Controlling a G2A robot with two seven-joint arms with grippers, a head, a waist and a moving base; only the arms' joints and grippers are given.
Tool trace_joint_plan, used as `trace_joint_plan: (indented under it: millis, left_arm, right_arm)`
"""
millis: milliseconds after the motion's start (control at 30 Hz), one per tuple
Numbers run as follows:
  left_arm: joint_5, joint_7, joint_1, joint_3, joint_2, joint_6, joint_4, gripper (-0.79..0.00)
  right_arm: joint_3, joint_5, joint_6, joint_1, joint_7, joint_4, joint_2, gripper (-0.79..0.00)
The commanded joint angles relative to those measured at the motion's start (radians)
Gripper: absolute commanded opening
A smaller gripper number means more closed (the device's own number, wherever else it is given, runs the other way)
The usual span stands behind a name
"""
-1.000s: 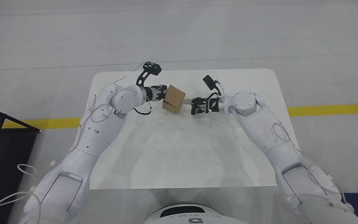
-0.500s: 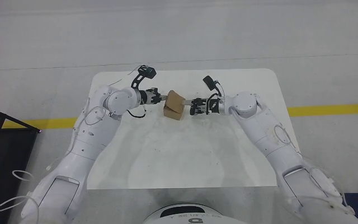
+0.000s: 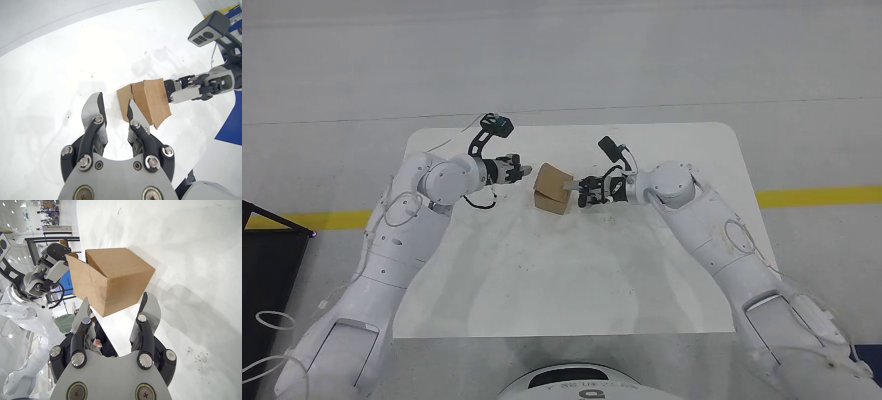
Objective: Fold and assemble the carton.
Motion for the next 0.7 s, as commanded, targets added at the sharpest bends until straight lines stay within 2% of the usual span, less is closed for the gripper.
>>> trace_joint_plan:
  millis: [0,200,500,667]
  left_arm:
    - [-0.002,0.0,0.001,0.008,-0.001,-0.008,0.0,-0.483]
    - [-0.008,0.001,0.002,0.031,-0.004,-0.019,0.008,-0.471]
    - [-0.027,-0.001,0.001,0.052,-0.007,-0.03,0.018,-0.471]
    - [-0.028,0.003,0.001,0.053,-0.007,-0.029,0.019,-0.496]
  right_arm:
    - [-0.003,0.0,-0.003,0.004,0.001,0.006,-0.002,-0.271]
    - [-0.015,0.002,-0.004,0.017,0.005,0.024,-0.008,-0.302]
    - [-0.033,0.001,-0.001,0.036,0.008,0.046,-0.019,-0.305]
    - [-0.043,-0.002,-0.001,0.044,0.011,0.056,-0.024,-0.308]
